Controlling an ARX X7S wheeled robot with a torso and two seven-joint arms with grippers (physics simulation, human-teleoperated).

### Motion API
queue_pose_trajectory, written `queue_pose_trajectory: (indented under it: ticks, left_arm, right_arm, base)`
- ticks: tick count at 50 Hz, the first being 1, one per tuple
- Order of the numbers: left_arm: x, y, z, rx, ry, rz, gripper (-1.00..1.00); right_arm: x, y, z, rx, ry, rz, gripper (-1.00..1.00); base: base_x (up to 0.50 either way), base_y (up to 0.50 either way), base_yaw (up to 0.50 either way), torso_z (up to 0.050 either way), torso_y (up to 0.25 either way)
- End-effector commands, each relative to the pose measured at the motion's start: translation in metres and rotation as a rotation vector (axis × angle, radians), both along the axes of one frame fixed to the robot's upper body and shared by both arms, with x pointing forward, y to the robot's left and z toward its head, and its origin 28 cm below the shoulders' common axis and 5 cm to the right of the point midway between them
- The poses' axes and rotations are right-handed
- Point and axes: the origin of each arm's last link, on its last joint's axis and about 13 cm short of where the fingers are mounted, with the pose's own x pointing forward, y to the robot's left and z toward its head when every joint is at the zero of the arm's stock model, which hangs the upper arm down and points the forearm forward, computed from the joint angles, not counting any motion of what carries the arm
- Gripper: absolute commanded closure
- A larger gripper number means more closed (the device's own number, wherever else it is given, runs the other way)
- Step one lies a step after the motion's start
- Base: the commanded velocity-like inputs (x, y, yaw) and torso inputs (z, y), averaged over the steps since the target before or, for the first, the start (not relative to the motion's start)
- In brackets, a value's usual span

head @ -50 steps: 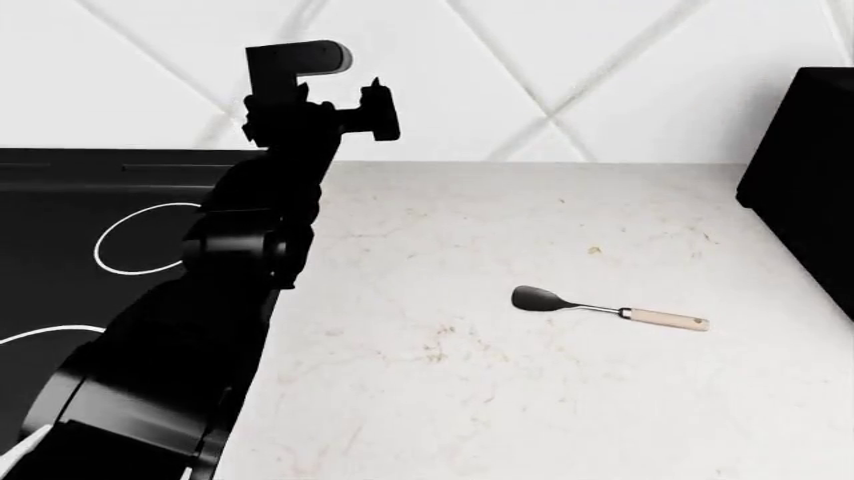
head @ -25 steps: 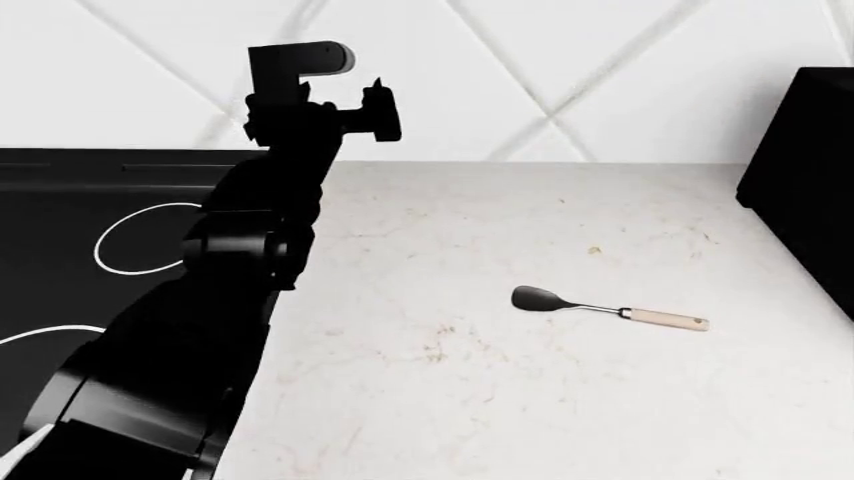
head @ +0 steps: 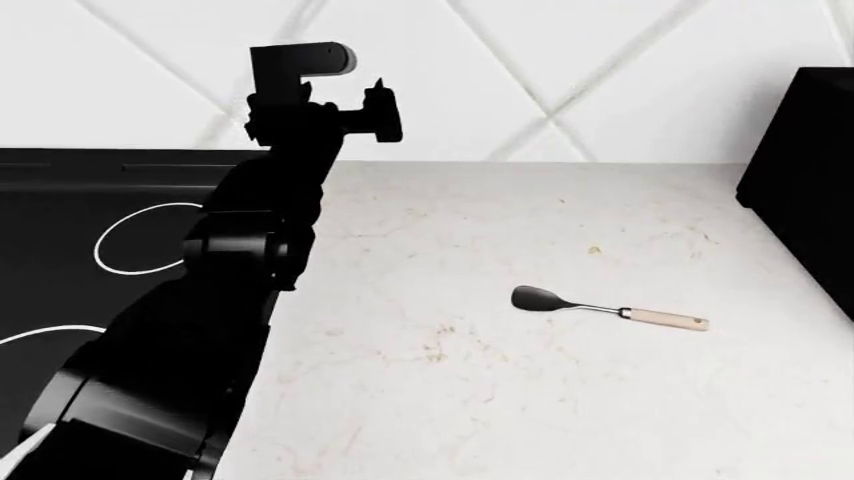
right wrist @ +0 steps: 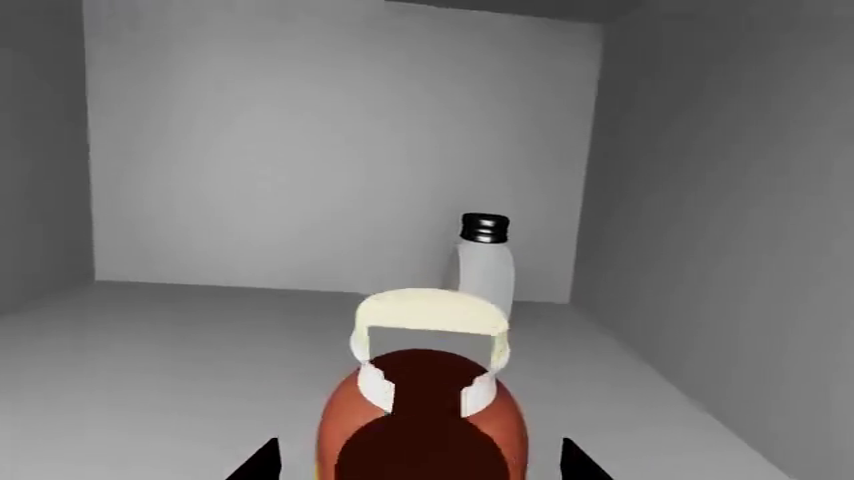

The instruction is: Pick the honey bottle and bar from the counter and place them in the cabinets closest to them.

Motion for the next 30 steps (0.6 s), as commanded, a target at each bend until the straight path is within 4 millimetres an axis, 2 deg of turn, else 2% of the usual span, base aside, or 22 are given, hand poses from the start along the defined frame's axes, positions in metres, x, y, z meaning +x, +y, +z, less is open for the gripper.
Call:
queue_pose_trajectory:
  ticks: [1,8,17,23,30]
  left_arm:
    - [0.0,0.0,0.0,0.006,-0.001,-0.002,-1.0]
    - [0.0,0.0,0.0,0.006,-0.001,-0.002,-1.0]
    - [0.001,0.001,0.004,-0.028,-0.035,0.015,-1.0]
    - [0.002,-0.003,0.025,-0.074,-0.075,-0.021,-1.0]
    - [-0.024,-0.005,0.044,-0.058,-0.114,-0.061,-1.0]
  right_arm:
    - [-0.009,0.001,0.005,-0.001,-0.069,-0.008,-1.0]
    - [-0.012,-0.001,0.006,-0.007,-0.073,-0.023,-1.0]
    - [-0.031,0.004,0.004,-0.033,-0.083,-0.003,-1.0]
    - [-0.041,0.004,-0.003,-0.018,-0.053,0.026,-1.0]
    - [-0.046,-0.001,-0.016,-0.012,-0.018,0.034,-1.0]
  base:
    - [0.0,0.0,0.0,0.0,0.0]
    - [0.0,0.0,0.0,0.0,0.0]
    - [0.0,0.0,0.0,0.0,0.0]
    - [0.0,0.0,0.0,0.0,0.0]
    - [0.0,0.0,0.0,0.0,0.0]
